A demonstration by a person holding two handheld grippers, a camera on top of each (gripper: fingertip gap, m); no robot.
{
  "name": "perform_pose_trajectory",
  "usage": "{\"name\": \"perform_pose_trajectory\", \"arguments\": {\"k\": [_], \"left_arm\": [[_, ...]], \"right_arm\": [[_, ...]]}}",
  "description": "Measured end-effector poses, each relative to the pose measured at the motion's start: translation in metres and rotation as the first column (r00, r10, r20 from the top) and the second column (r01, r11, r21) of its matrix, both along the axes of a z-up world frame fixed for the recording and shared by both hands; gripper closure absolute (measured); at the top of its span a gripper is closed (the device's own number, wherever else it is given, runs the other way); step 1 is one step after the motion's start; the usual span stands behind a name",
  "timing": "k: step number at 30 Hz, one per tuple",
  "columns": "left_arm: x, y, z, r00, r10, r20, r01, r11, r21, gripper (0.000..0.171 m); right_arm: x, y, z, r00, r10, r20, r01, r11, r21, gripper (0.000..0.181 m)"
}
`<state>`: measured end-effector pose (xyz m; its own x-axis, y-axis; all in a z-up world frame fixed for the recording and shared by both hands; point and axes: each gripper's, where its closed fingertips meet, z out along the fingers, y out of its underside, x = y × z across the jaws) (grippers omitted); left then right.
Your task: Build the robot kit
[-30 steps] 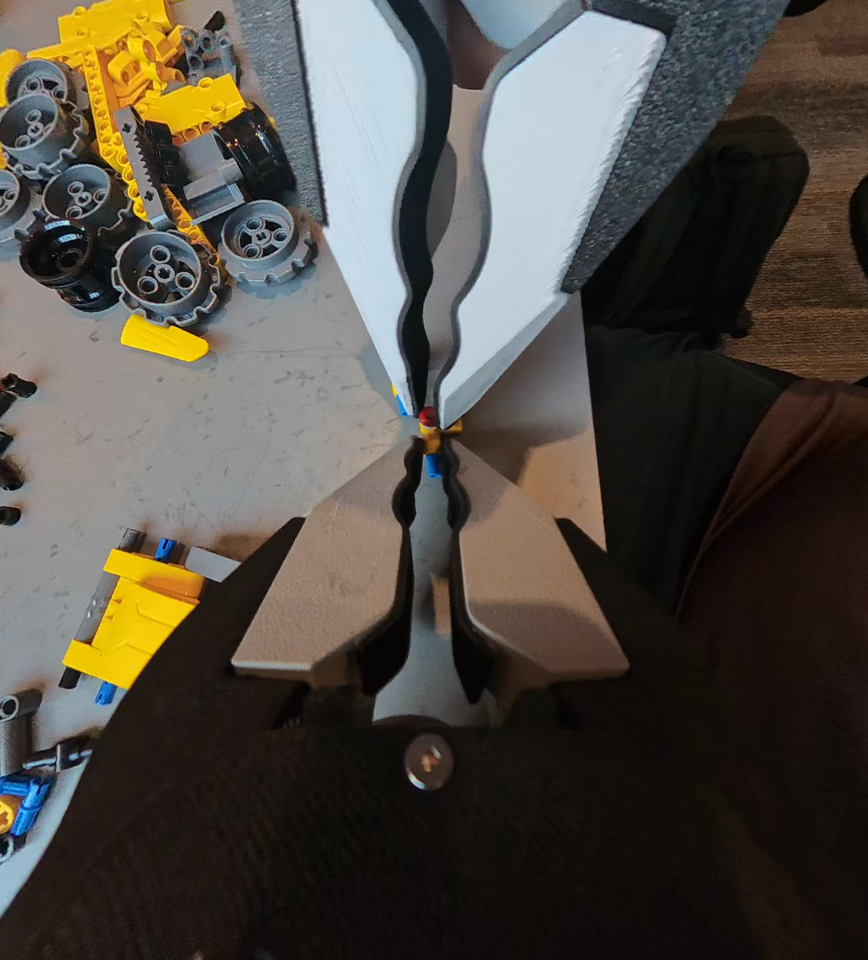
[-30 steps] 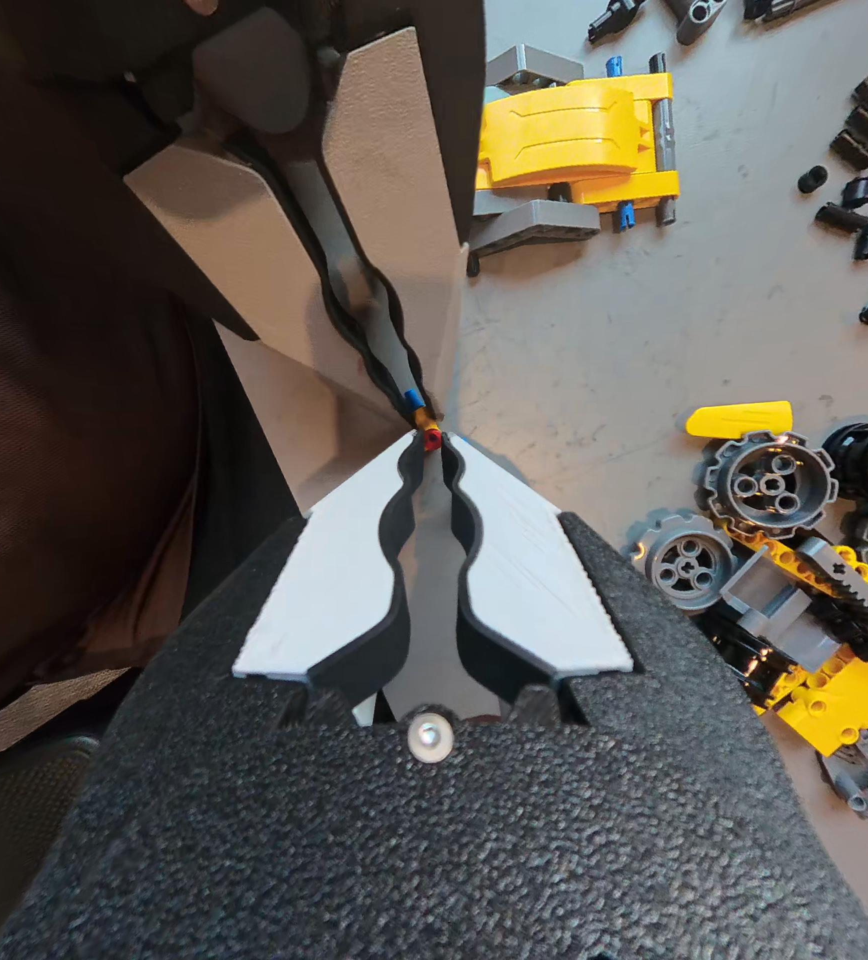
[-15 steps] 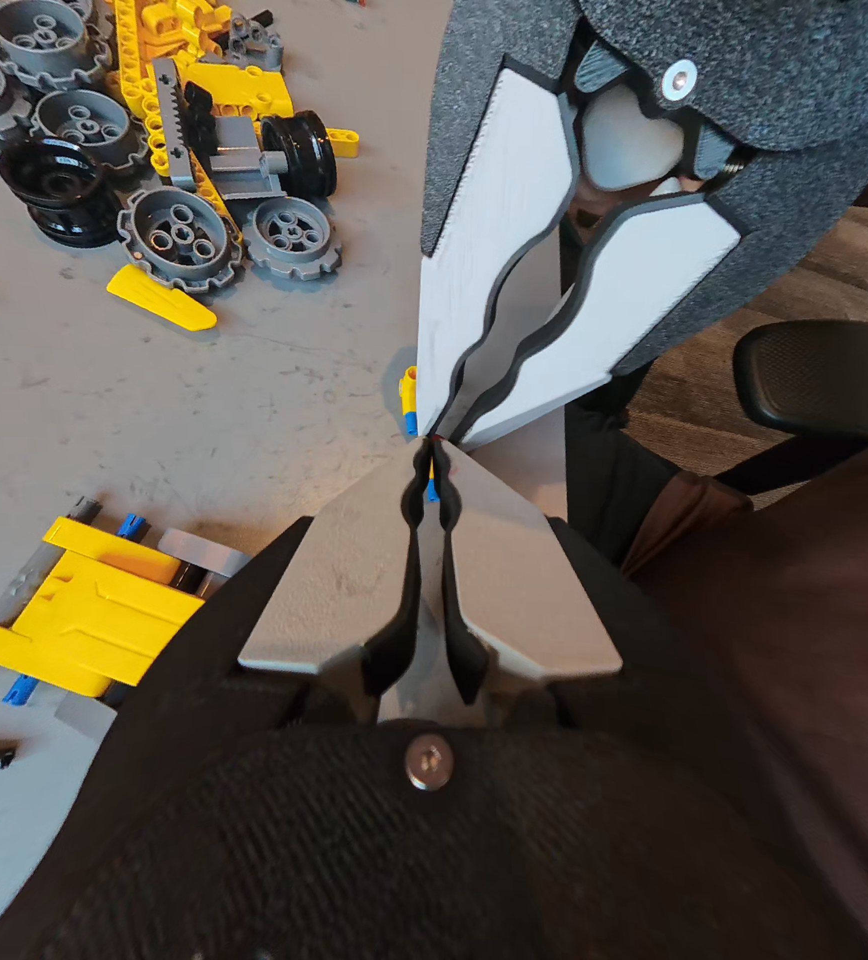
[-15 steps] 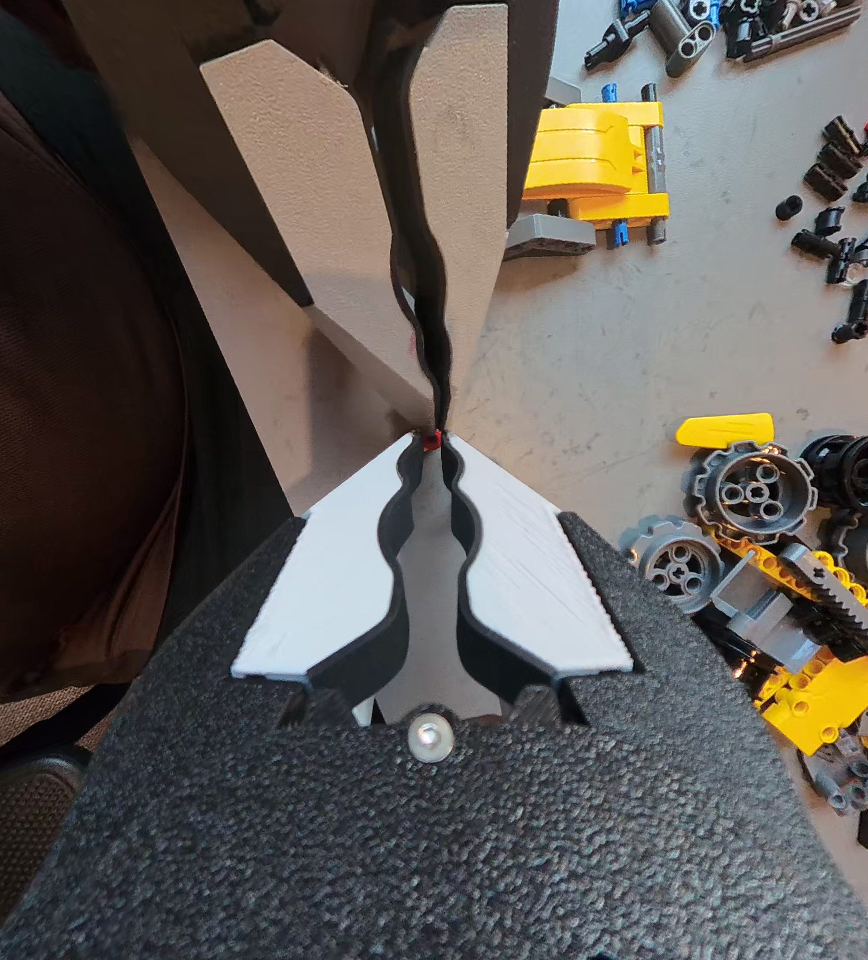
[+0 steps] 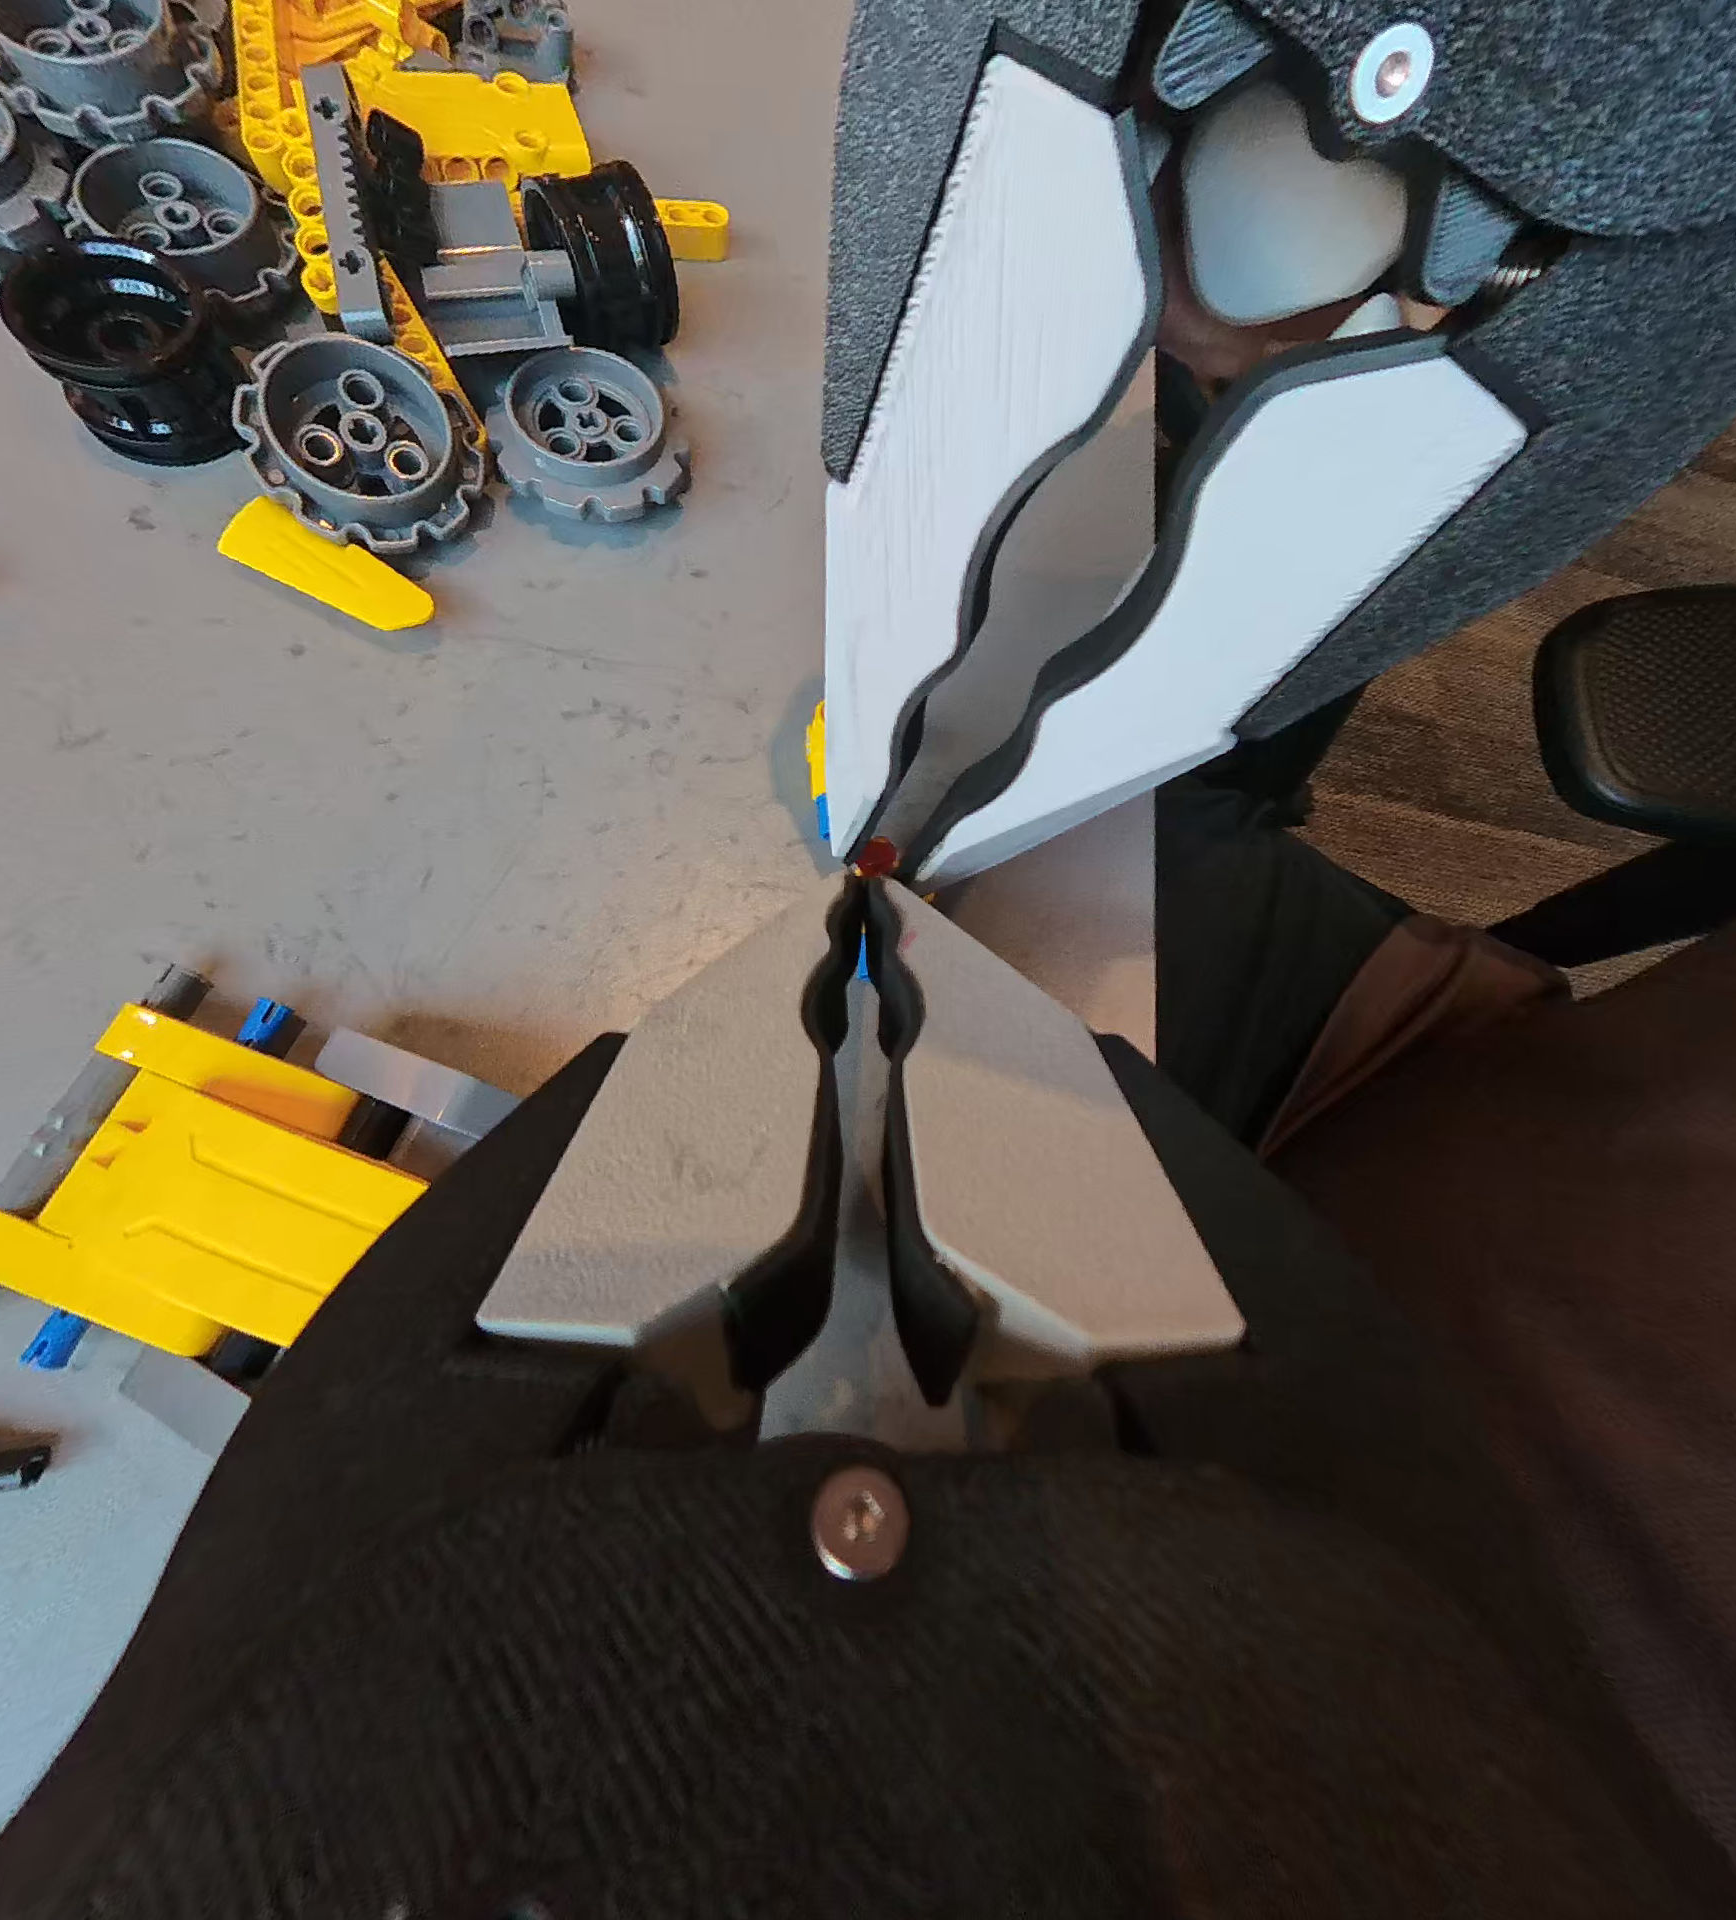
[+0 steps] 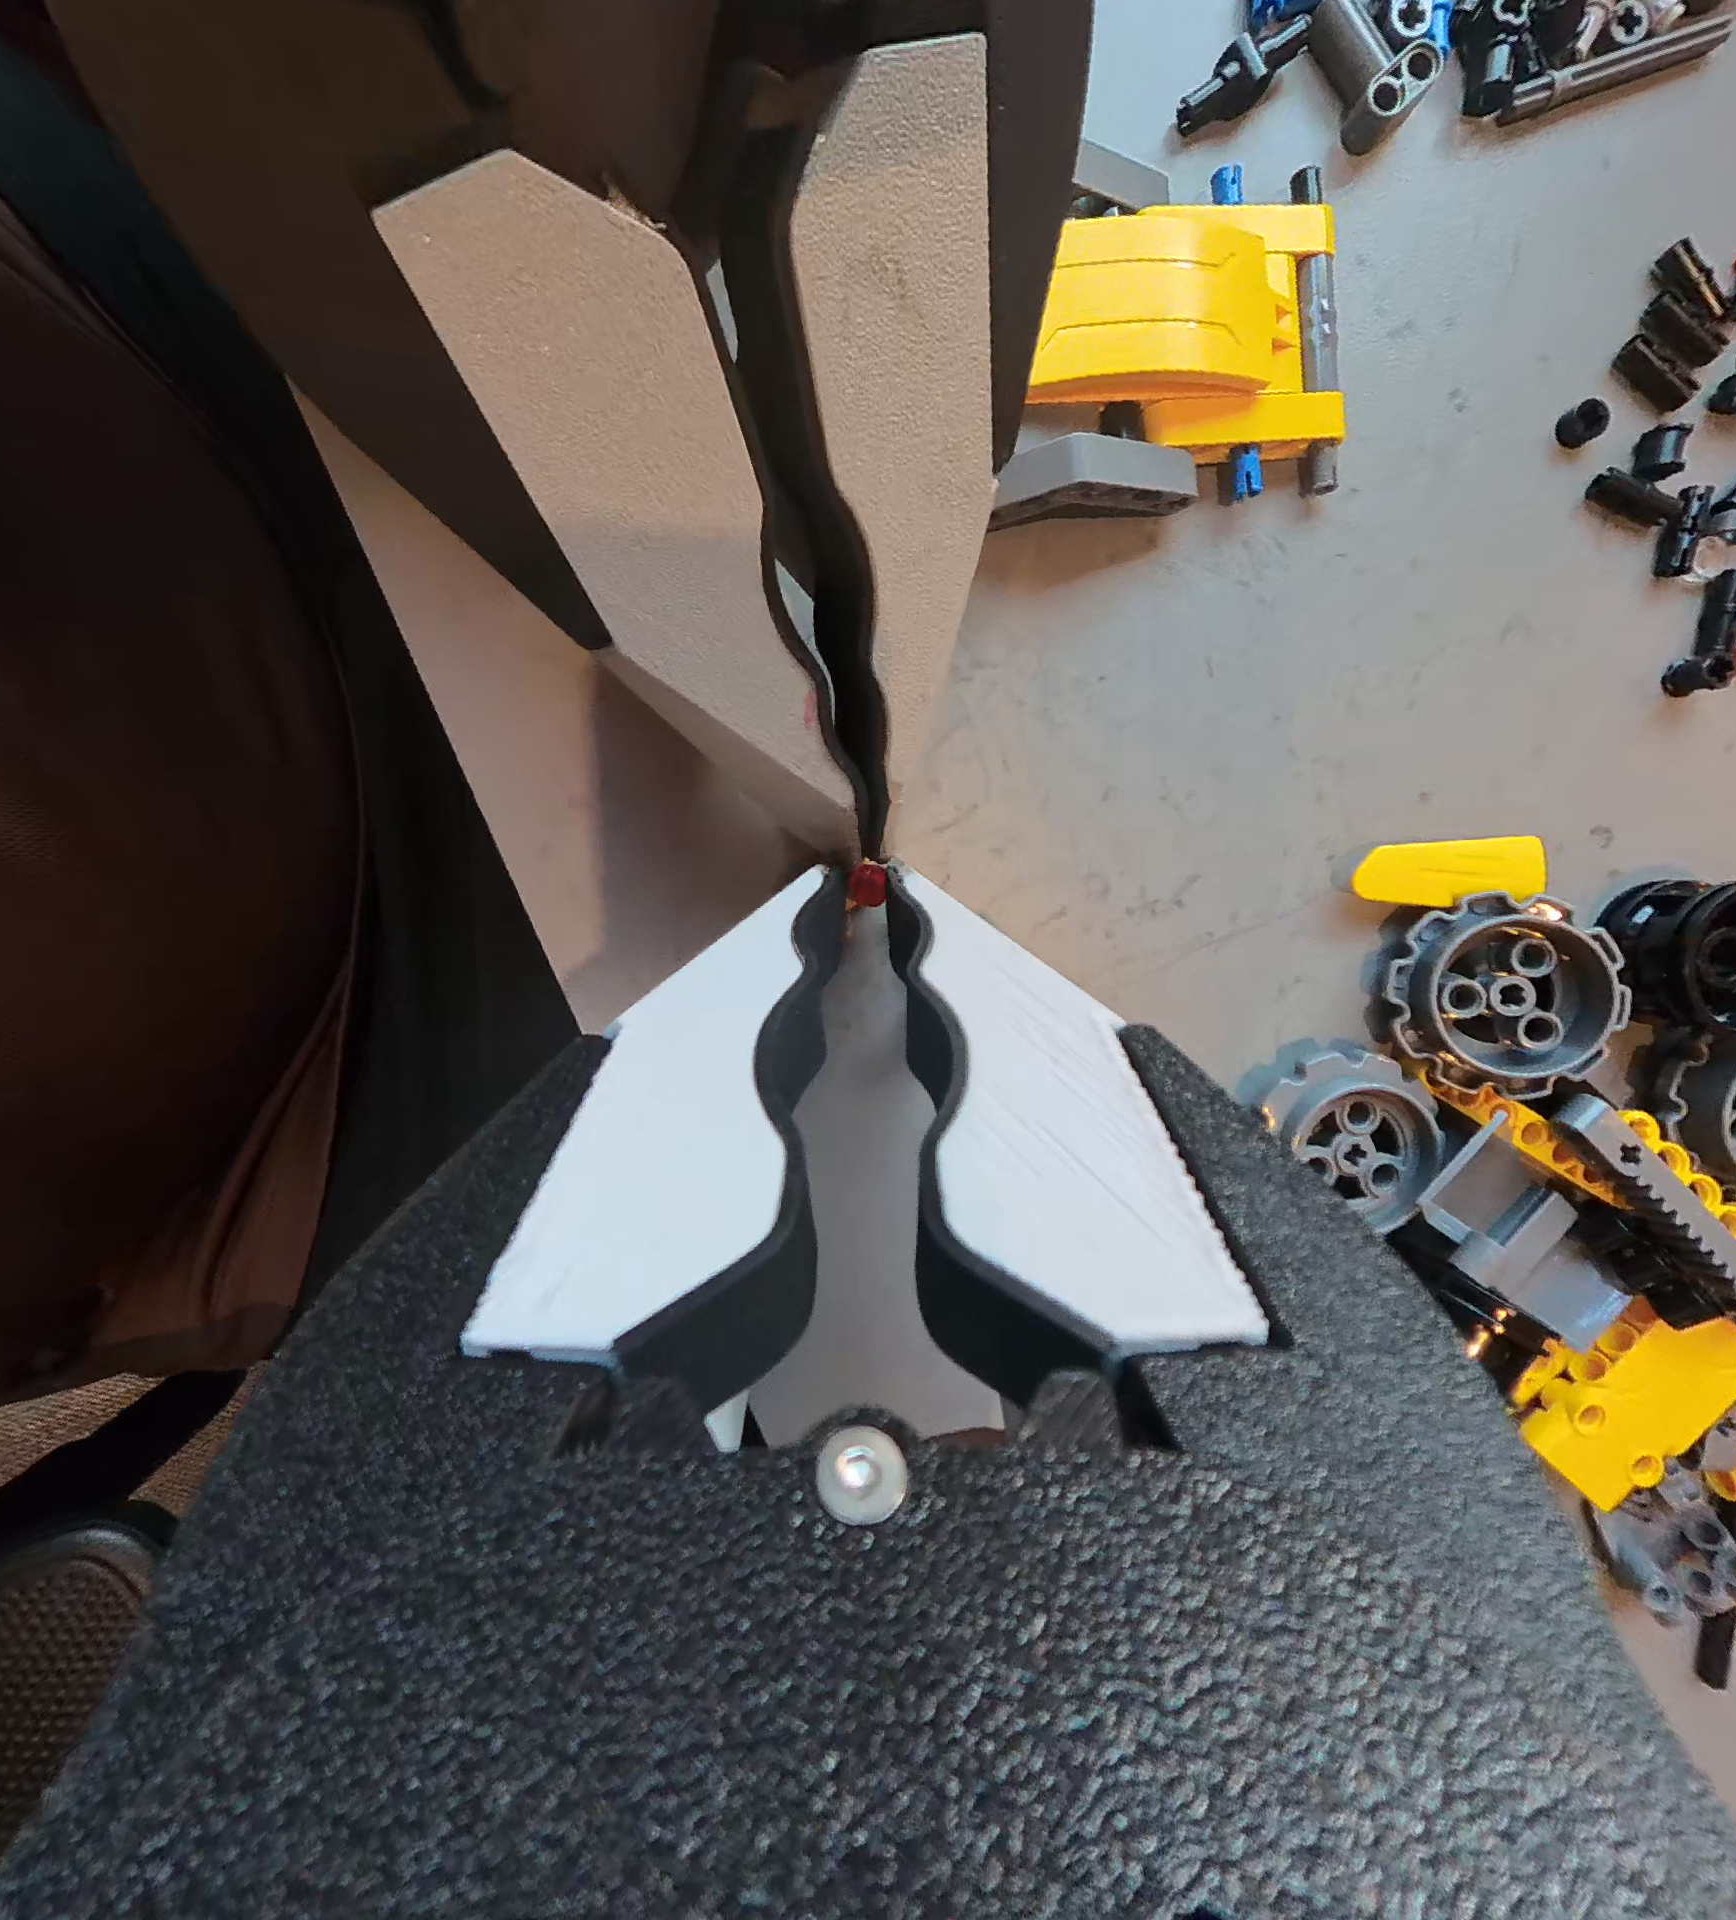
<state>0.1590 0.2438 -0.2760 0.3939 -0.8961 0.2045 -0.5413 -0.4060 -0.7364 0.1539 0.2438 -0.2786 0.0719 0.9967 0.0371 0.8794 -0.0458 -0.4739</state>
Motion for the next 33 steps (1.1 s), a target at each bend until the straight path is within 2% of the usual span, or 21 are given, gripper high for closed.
{"name": "perform_pose_trajectory", "arguments": {"k": [4,9,16,24,29,33], "left_arm": [[0.0,0.0,0.0,1.0,0.001,0.004,-0.001,1.0,-0.007,0.171],[0.0,0.0,0.002,1.0,-0.002,0.011,0.002,1.0,0.011,0.171],[-0.004,-0.001,0.005,1.0,0.005,0.021,-0.006,1.0,0.023,0.171],[-0.004,-0.004,-0.001,1.0,-0.011,-0.027,0.012,0.999,0.038,0.171],[-0.007,-0.006,-0.004,0.998,-0.01,-0.058,0.013,0.998,0.061,0.171],[-0.005,-0.011,-0.001,0.999,-0.016,-0.03,0.017,0.999,0.041,0.161]], "right_arm": [[0.0,0.0,0.0,0.999,-0.032,-0.043,0.031,0.999,-0.031,0.174],[0.0,0.002,0.001,0.995,-0.053,-0.081,0.055,0.998,0.019,0.175],[0.003,0.002,0.002,0.977,-0.125,-0.171,0.123,0.992,-0.019,0.175],[0.004,-0.001,0.006,0.974,-0.133,-0.185,0.133,0.991,-0.011,0.173],[0.021,0.0,0.014,0.967,-0.169,-0.192,0.173,0.985,0.005,0.172],[0.039,0.004,0.018,0.942,-0.249,-0.227,0.247,0.968,-0.036,0.171]]}}
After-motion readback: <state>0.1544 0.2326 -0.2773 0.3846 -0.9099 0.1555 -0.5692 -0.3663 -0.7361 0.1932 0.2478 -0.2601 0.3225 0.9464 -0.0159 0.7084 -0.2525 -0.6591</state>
